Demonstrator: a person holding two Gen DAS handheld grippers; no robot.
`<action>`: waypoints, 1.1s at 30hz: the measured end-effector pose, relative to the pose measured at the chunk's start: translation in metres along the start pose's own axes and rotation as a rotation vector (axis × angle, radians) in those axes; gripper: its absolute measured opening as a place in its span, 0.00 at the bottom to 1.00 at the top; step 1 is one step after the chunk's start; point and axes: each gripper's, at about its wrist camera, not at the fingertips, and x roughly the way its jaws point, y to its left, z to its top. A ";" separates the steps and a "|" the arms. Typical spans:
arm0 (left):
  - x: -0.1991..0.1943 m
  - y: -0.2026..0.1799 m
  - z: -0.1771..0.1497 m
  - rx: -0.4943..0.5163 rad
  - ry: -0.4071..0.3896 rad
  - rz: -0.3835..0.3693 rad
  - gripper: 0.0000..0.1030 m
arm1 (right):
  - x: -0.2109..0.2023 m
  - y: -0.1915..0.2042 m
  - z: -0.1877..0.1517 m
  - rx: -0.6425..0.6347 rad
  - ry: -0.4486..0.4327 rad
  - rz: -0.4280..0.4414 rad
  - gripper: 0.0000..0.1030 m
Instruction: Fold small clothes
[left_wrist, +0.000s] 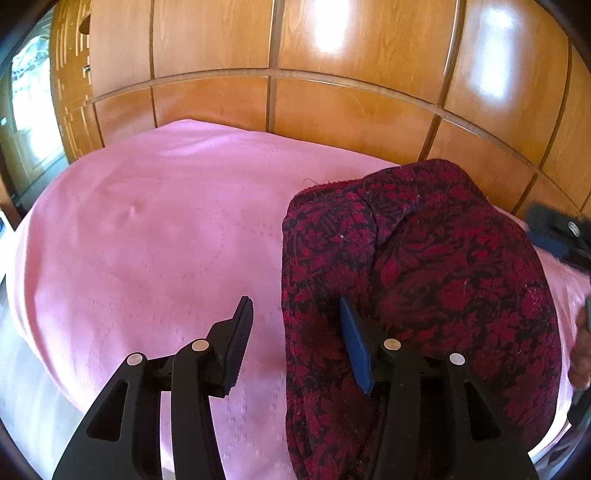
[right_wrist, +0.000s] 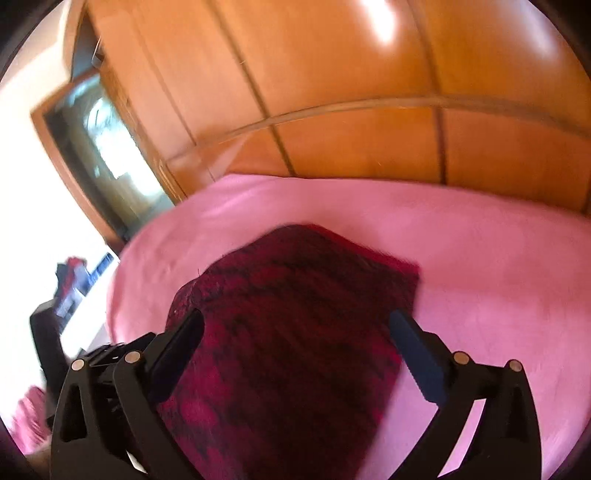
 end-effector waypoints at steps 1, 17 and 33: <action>0.001 0.000 0.000 0.004 0.001 0.001 0.47 | -0.005 -0.014 -0.011 0.036 0.018 0.022 0.97; 0.038 0.072 -0.011 -0.309 0.076 -0.310 0.58 | 0.050 -0.035 -0.045 0.199 0.228 0.422 0.96; 0.052 -0.162 0.056 -0.054 0.123 -0.654 0.51 | -0.145 -0.111 -0.058 0.209 -0.180 0.212 0.66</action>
